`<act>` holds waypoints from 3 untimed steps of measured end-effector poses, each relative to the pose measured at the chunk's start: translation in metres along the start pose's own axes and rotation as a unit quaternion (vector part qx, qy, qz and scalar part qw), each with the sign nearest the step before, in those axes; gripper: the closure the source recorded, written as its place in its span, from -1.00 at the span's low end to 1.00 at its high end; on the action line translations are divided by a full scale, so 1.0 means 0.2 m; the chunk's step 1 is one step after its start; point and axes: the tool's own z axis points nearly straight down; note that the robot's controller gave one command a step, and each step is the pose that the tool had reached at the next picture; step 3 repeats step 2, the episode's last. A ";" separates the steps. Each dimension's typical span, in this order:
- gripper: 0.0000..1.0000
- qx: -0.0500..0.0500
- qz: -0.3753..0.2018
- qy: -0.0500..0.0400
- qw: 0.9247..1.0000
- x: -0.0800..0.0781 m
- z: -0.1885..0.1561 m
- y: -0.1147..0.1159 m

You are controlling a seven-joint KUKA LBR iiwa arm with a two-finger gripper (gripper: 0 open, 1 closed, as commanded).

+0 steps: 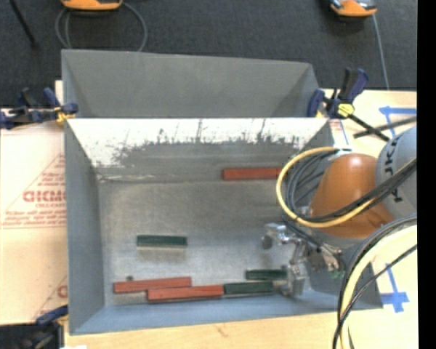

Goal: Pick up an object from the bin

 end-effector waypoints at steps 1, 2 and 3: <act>1.00 0.000 -0.002 0.002 1.000 0.00 -0.01 0.00; 1.00 0.000 -0.097 0.000 0.995 -0.06 -0.65 -0.08; 1.00 0.000 -0.097 0.000 0.995 -0.06 -0.65 -0.08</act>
Offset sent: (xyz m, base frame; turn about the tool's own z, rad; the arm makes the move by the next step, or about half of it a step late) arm 0.0000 0.0000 0.0000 0.0000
